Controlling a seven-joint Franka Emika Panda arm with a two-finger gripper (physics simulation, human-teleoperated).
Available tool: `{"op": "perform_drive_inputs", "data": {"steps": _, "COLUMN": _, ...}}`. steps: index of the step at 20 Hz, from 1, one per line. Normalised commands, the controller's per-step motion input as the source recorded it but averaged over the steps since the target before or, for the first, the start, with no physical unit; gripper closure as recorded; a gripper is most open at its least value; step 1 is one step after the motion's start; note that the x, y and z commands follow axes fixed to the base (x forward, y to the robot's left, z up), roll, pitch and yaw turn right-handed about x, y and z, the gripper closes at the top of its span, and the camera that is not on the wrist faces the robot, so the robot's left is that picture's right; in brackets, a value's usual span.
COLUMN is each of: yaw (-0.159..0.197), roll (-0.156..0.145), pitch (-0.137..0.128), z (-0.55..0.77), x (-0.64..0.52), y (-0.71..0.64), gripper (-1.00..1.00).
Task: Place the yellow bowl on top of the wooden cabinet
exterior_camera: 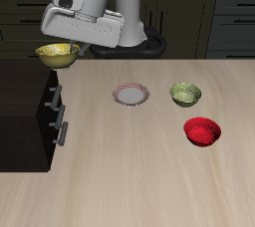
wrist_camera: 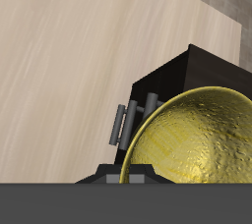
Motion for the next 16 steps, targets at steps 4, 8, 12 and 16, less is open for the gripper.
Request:
{"op": "perform_drive_inputs", "data": {"steps": 4, "yaw": -0.005, "roll": -0.028, "pitch": 0.002, "z": -0.01, "x": 0.04, "y": -0.15, "gripper": 1.0}}
{"op": "perform_drive_inputs", "data": {"steps": 8, "yaw": -0.015, "roll": -0.013, "pitch": -0.006, "z": 0.0, "x": 0.02, "y": -0.08, "gripper": 1.0}}
{"op": "perform_drive_inputs", "data": {"steps": 12, "yaw": -0.007, "roll": -0.019, "pitch": -0.001, "z": 0.03, "x": 0.01, "y": -0.14, "gripper": 1.0}}
{"op": "perform_drive_inputs", "data": {"steps": 16, "yaw": 0.02, "roll": -0.032, "pitch": -0.022, "z": 0.17, "x": -0.12, "y": -0.23, "gripper": 1.0}}
